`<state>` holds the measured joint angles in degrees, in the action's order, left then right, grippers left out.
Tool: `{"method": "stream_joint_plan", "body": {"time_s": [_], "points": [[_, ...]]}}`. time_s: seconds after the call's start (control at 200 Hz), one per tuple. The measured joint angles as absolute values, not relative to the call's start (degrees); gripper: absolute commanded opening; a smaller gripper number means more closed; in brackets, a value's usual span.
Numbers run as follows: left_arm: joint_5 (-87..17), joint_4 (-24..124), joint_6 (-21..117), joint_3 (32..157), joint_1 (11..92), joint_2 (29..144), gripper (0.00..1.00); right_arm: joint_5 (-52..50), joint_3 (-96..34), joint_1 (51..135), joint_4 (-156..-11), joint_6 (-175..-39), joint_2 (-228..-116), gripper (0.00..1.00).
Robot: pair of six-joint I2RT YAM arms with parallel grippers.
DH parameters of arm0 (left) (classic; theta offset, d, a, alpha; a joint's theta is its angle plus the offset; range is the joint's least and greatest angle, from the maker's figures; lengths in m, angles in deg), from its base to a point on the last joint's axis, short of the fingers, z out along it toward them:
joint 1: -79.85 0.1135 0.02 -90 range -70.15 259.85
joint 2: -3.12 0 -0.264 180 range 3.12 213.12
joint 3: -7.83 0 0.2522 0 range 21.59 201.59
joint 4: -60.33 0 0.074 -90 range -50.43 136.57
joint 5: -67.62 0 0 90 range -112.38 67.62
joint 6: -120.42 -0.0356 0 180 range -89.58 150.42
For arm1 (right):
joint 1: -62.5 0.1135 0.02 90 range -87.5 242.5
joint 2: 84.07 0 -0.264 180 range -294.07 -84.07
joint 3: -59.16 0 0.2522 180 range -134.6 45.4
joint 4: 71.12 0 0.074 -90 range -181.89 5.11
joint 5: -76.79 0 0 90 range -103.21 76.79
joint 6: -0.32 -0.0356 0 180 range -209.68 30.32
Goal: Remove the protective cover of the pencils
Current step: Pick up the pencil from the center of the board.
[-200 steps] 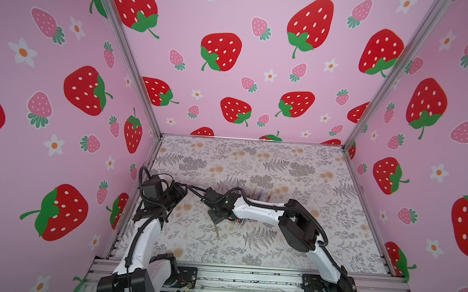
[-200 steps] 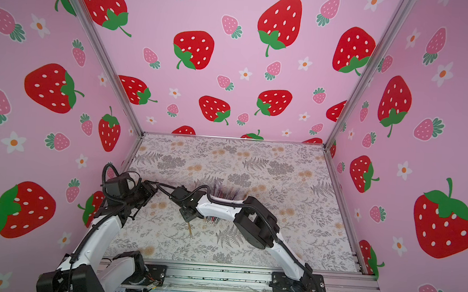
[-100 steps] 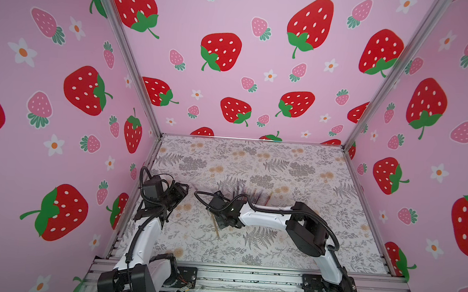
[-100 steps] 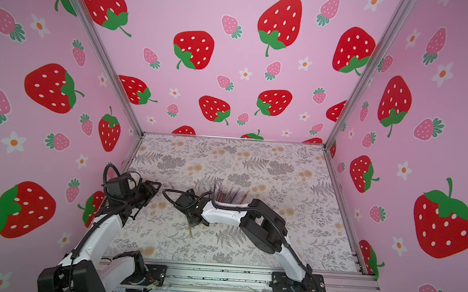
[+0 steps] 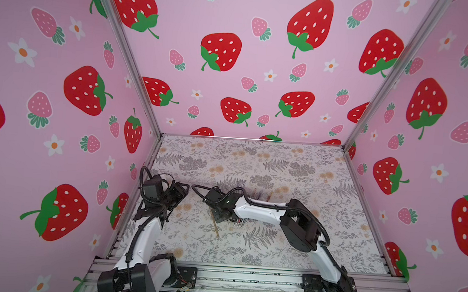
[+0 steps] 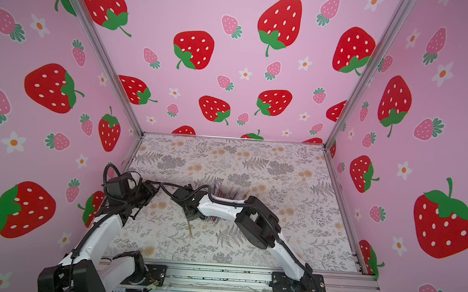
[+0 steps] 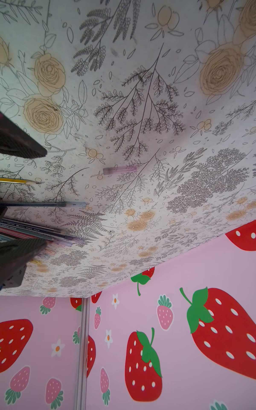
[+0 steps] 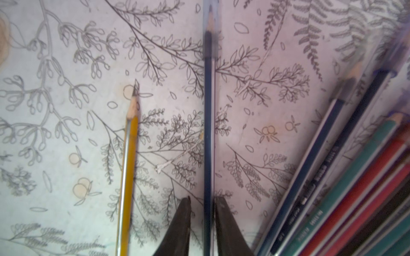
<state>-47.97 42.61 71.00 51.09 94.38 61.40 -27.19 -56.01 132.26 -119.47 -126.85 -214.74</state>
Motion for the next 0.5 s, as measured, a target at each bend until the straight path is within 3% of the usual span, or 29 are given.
{"method": "stream_joint_plan", "body": {"time_s": [0.5], "points": [[-48.1, 42.6, 71.0, 51.1, 94.4, 61.4, 0.62, -23.0, -60.5, 130.3, -123.0, -125.3, -217.1, 0.21]]}}
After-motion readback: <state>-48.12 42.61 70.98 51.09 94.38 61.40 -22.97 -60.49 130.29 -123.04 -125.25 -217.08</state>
